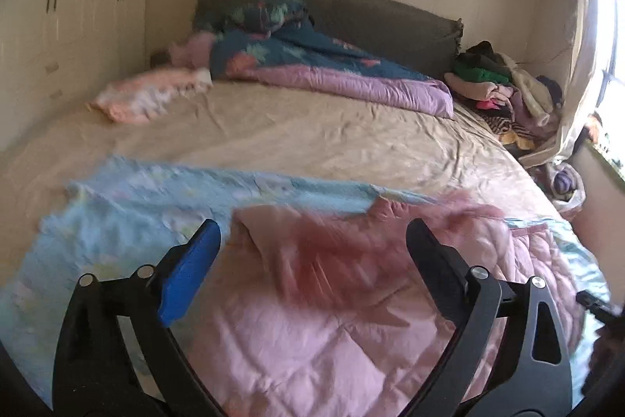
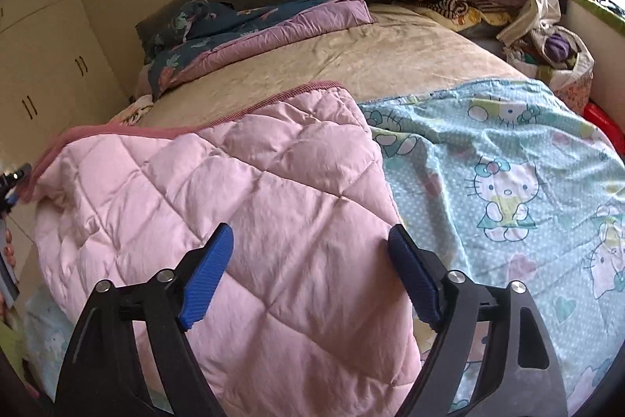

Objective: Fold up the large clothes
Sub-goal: 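Close both tools on the folded edge of the jacket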

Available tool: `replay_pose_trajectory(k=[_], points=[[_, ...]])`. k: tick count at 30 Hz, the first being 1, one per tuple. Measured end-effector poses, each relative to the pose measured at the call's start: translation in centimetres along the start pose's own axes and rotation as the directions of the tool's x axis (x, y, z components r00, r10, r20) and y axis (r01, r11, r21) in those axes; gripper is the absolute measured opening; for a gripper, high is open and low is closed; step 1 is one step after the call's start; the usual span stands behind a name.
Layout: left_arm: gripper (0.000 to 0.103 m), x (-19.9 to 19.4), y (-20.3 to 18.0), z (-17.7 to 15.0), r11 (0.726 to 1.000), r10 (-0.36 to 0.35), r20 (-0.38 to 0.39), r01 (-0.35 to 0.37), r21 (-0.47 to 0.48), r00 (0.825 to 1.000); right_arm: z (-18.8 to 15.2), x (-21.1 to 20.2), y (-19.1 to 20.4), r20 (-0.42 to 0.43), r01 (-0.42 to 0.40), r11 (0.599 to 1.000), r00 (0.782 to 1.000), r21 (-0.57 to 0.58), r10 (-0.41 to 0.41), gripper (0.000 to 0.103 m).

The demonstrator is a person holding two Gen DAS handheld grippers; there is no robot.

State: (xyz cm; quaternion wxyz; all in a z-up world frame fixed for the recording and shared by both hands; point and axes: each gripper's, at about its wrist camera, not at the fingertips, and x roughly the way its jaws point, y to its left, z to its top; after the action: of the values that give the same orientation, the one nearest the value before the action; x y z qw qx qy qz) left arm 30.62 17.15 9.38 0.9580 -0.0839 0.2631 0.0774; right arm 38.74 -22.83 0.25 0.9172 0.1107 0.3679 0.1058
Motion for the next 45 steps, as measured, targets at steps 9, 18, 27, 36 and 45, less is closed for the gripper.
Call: replay_pose_trajectory(k=[9,18,27,36,45], points=[[0.093,0.2,3.1,-2.6,0.998,0.057,-0.057,-0.056,0.026,0.997,0.0,-1.2,0.2,0.010,0.077,0.992,0.997,-0.098,-0.076,0.089],[0.093,4.6,6.1,-8.4,0.998,-0.030,-0.260,0.017,-0.053,0.965,0.6,1.4,-0.8,-0.040,0.118,0.985,0.991,-0.127,-0.124,0.090],[0.012,4.5,3.0,-7.6,1.000,-0.014,-0.219,0.015,0.003,0.976,0.8,1.8,1.5,0.028,0.152,0.966,0.988,-0.210,-0.149,0.016],[0.012,7.2,1.8,-4.3,0.998,0.055,-0.177,-0.050,0.032,0.983,4.9,2.0,1.7,0.121,0.241,0.965,0.966,-0.105,-0.229,0.015],[0.012,9.6,2.0,-5.3,0.997,0.073,-0.220,-0.070,0.020,0.973,3.6,6.6,0.1,0.004,0.278,0.958,0.960,-0.065,-0.278,0.015]])
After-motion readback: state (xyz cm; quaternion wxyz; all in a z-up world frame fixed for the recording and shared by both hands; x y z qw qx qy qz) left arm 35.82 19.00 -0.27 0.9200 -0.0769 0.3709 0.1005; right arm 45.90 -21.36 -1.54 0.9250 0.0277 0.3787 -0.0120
